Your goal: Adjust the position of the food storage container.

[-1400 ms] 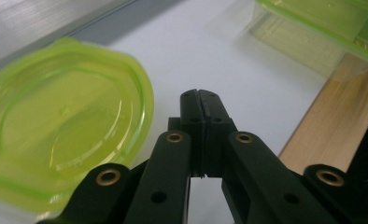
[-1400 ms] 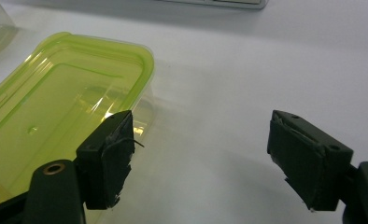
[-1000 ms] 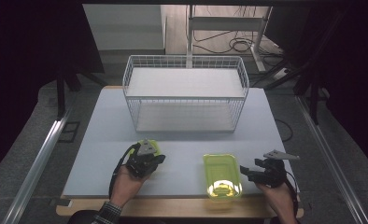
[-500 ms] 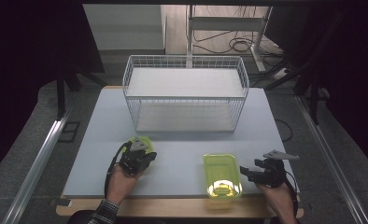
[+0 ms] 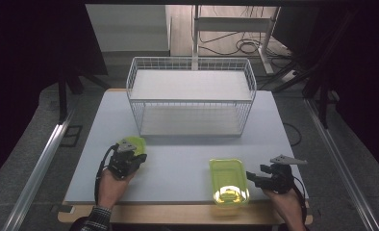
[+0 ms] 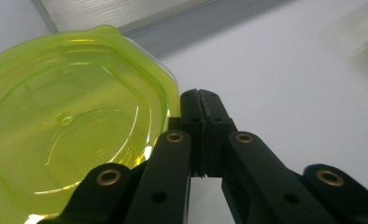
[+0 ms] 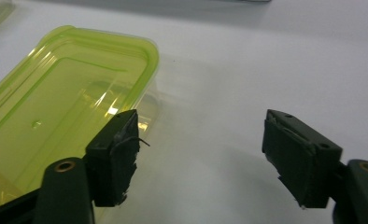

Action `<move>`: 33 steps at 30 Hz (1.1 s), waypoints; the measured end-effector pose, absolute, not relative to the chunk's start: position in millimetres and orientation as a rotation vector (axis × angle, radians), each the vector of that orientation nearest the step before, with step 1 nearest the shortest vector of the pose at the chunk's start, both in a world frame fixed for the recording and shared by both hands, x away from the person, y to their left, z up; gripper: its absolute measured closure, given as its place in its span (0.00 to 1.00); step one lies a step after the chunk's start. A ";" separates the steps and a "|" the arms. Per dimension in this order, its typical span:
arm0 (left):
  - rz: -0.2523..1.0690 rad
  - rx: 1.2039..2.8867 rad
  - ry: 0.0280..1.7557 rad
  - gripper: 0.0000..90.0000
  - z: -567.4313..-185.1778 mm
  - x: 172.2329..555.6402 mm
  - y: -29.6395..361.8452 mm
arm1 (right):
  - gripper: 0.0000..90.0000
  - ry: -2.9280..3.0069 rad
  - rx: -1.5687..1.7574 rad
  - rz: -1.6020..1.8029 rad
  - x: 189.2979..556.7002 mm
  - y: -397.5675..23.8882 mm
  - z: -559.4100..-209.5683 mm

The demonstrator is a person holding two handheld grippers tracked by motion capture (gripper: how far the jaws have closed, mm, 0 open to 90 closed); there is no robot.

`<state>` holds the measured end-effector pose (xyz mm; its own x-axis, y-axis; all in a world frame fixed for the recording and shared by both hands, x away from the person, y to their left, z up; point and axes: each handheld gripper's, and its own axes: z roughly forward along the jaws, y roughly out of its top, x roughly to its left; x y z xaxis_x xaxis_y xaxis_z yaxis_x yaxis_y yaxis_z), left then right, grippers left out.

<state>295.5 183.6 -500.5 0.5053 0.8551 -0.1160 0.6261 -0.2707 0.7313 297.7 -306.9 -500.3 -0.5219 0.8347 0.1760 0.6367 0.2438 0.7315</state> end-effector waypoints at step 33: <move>0.293 2.058 0.995 0.98 -513.8 246.7 147.8 | 0.99 2.579 1.280 1.054 248.0 -292.5 -500.8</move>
<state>246.7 147.8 -513.8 0.6617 0.7383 -0.1308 0.5494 -0.3588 0.7546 248.0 -292.5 -500.8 -0.6493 0.7271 0.2233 0.6754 0.4161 0.6089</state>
